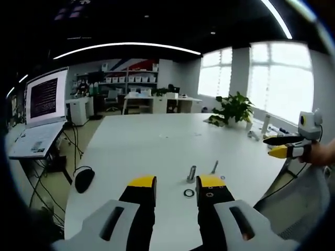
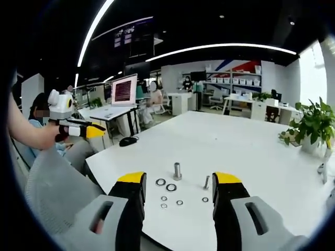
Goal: Place the washer onto the threaded stud by aligning its center hole with the stud, sliding it down to the base, and recovering from edge contact or off-axis alignment until the washer reaches the visible bottom stop.
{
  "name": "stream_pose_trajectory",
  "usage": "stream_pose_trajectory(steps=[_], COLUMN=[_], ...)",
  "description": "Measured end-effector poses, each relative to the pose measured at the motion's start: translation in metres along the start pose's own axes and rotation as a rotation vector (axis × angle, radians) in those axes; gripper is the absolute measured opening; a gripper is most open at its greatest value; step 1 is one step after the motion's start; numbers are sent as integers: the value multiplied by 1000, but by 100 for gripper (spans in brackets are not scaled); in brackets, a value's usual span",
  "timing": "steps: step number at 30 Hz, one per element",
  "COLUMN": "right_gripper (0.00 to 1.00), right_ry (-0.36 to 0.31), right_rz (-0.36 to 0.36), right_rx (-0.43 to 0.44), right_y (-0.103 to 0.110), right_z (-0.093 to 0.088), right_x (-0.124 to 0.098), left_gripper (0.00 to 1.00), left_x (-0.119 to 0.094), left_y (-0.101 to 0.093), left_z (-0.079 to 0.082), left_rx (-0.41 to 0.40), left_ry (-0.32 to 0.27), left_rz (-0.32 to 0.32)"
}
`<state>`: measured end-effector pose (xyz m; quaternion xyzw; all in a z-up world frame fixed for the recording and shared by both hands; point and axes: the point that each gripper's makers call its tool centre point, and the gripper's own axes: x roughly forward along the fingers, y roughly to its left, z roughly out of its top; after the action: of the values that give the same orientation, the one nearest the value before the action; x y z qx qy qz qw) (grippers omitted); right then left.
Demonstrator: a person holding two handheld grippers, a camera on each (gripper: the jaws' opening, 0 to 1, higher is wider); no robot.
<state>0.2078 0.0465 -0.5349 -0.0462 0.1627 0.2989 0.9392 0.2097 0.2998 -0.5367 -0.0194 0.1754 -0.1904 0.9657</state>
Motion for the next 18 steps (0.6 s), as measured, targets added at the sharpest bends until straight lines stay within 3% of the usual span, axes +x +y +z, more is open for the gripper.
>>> stream_pose_trajectory(steps=[18], right_gripper=[53], right_ry=[-10], right_rz=[16], right_rx=[-6], right_y=[3], right_z=[2], right_x=[1], left_gripper=[29], left_x=[-1], left_y=[3], left_z=[0], left_rx=[-2], left_ry=[7], left_rz=[24])
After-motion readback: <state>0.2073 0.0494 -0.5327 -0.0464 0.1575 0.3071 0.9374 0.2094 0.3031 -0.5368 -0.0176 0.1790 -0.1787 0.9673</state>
